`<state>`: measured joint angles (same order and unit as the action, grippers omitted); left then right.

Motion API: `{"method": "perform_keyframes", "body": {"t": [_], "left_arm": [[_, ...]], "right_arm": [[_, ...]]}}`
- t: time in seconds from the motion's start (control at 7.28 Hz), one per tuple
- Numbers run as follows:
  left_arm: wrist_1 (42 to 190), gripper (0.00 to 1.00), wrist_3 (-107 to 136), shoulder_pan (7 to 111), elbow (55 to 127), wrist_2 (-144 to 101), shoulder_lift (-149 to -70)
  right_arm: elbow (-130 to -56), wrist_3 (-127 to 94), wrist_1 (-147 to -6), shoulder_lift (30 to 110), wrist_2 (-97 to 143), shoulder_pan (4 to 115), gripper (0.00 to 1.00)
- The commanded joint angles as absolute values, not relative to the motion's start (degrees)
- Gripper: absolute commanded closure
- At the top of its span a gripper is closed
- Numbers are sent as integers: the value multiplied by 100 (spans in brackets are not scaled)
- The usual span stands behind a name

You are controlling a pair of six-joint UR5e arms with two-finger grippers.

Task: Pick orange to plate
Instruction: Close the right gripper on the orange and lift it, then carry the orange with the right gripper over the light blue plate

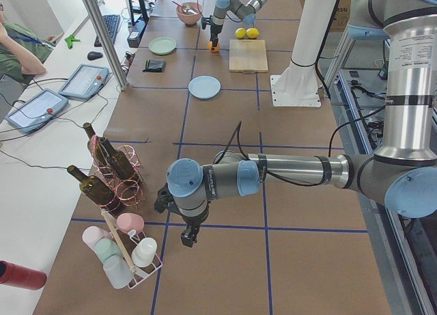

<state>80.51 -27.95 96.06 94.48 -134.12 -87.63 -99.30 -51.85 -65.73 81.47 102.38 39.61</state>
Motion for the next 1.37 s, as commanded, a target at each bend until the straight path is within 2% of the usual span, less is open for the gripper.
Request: {"method": "perform_keyframes", "body": {"t": [0.0,0.14,0.27,0.41,0.55,0.69,0.82,0.96,1.1,1.24], "left_arm": [[8051,0,-2795,9606,9466,-13412,-8763],[8051,0,-2795,9606,9466,-13412,-8763],[8051,0,-2795,9606,9466,-13412,-8763],[8051,0,-2795,9606,9483,-13412,-8754],[8051,0,-2795,9606,9483,-13412,-8754],[8051,0,-2795,9606,9475,-13412,-8754],[8042,0,-2795,9606,9501,-13412,-8754],[8033,0,-2795,9606,9501,-13412,-8745],[8033,0,-2795,9606,9536,-13412,-8719],[8033,0,-2795,9606,9536,-13421,-8719]], "right_arm": [[-9844,-5186,-6583,8147,10090,3850,0],[-9852,-5194,-6583,8139,10099,3841,6],[-9861,-5194,-6583,8130,10116,3832,31],[-9870,-5203,-6592,8104,10125,3841,62],[-9966,-5290,-6600,8051,10134,3832,79],[-10089,-5569,-6775,7738,10151,3797,78],[-10020,-5903,-7516,6934,10134,3597,76],[-9654,-6437,-8437,5786,10090,3447,75],[-8893,-6921,-8629,4800,10003,3324,74],[-8303,-7091,-8631,4225,9828,3227,73]]}}
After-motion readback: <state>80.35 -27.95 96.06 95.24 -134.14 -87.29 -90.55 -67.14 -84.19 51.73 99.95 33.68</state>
